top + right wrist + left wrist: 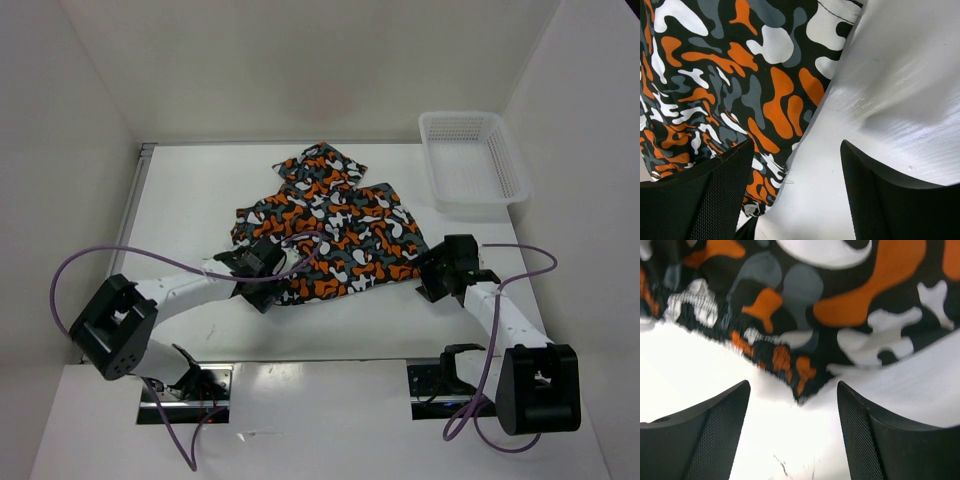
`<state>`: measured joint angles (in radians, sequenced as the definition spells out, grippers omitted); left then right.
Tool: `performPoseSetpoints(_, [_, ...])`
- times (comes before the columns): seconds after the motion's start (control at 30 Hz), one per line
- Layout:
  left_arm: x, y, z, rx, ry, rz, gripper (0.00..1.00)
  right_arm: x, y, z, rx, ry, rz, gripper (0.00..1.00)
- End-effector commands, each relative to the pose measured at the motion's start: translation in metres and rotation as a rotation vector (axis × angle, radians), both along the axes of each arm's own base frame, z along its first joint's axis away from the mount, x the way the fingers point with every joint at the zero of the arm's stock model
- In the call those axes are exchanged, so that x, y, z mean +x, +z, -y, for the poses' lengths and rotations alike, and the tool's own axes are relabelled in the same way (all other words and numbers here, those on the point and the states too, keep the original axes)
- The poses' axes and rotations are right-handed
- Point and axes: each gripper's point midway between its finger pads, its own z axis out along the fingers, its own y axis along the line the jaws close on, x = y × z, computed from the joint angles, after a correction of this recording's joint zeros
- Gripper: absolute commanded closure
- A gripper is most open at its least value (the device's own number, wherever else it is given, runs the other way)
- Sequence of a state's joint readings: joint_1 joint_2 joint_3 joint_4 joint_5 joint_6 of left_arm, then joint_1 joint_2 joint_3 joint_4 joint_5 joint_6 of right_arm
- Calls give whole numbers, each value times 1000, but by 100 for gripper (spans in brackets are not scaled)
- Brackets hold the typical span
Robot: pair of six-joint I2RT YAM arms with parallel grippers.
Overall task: Fold and stack the shorts
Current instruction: Flatten the shorts out
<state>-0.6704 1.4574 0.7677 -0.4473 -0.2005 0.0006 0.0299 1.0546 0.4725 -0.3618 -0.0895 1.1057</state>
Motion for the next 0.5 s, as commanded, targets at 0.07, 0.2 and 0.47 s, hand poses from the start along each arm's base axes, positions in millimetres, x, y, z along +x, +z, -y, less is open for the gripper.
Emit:
performPoseSetpoints(0.07, [-2, 17, 0, -40, -5, 61, 22, -1, -2, 2, 5, -8, -9, 25])
performPoseSetpoints(0.2, [-6, -2, -1, 17, -19, 15, 27, 0, -3, 0, 13, -3, -20, 25])
performPoseSetpoints(0.47, [-10, -32, 14, 23, -60, -44, 86, 2, 0, 9, 5, -37, -26, 22])
